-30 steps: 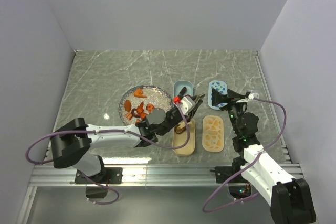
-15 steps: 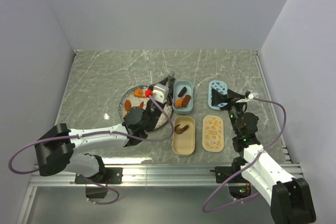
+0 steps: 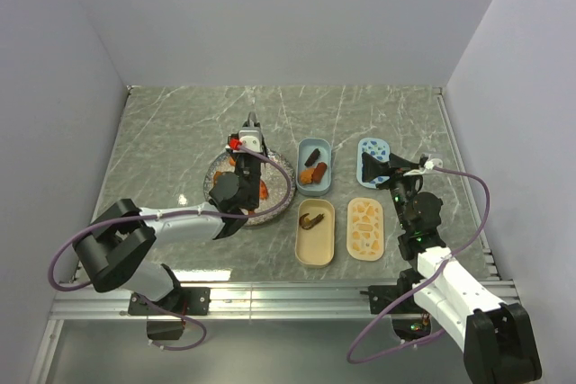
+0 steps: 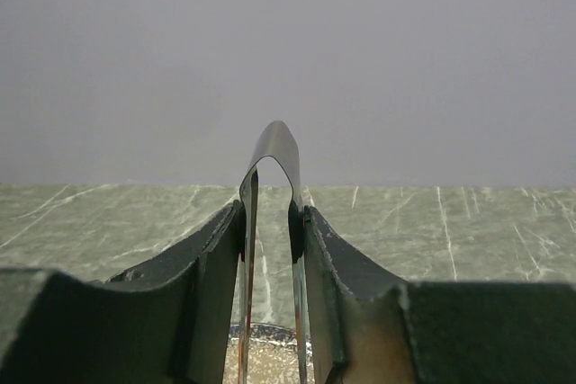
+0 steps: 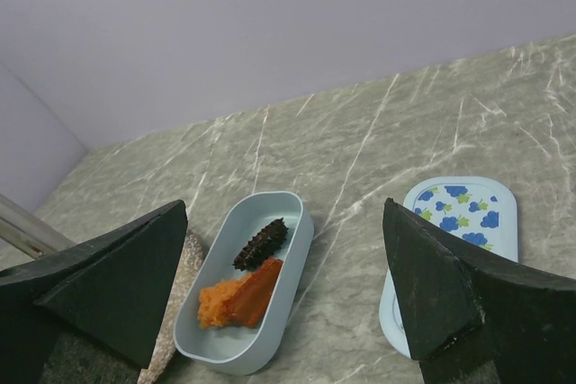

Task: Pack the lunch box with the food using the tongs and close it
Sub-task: Pick up the food using the clamp

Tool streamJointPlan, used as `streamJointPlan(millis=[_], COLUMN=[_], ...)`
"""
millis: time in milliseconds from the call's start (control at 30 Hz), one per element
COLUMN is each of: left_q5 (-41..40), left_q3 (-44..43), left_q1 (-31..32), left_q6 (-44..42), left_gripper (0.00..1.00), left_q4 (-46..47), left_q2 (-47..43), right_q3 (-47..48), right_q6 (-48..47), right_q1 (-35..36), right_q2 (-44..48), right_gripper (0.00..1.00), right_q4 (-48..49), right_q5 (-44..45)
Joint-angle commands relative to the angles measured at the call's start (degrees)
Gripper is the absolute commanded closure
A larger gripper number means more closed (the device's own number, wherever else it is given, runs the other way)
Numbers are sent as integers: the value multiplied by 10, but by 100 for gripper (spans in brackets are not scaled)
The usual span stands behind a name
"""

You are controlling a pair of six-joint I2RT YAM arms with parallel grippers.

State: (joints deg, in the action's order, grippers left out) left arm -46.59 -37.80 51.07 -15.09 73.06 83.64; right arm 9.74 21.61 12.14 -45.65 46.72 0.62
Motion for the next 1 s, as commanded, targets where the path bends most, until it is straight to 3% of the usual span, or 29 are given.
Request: streamJointPlan(millis=[0, 367, 967], left_q5=[-12, -19, -47], left_q3=[-1, 20, 29], left_q1=[-4, -4, 11], left_q6=[21, 61, 56], left_gripper=[62, 61, 61], left_q4=[64, 27, 18], left_q2=[6, -1, 1], right_q3=[18, 18, 20], right_q6=[-2, -2, -2], right_q1=[4, 3, 3], right_q2=[-2, -3, -7], right_gripper=[4, 4, 4], right_q4=[29, 29, 29], right_q5=[-1, -2, -1])
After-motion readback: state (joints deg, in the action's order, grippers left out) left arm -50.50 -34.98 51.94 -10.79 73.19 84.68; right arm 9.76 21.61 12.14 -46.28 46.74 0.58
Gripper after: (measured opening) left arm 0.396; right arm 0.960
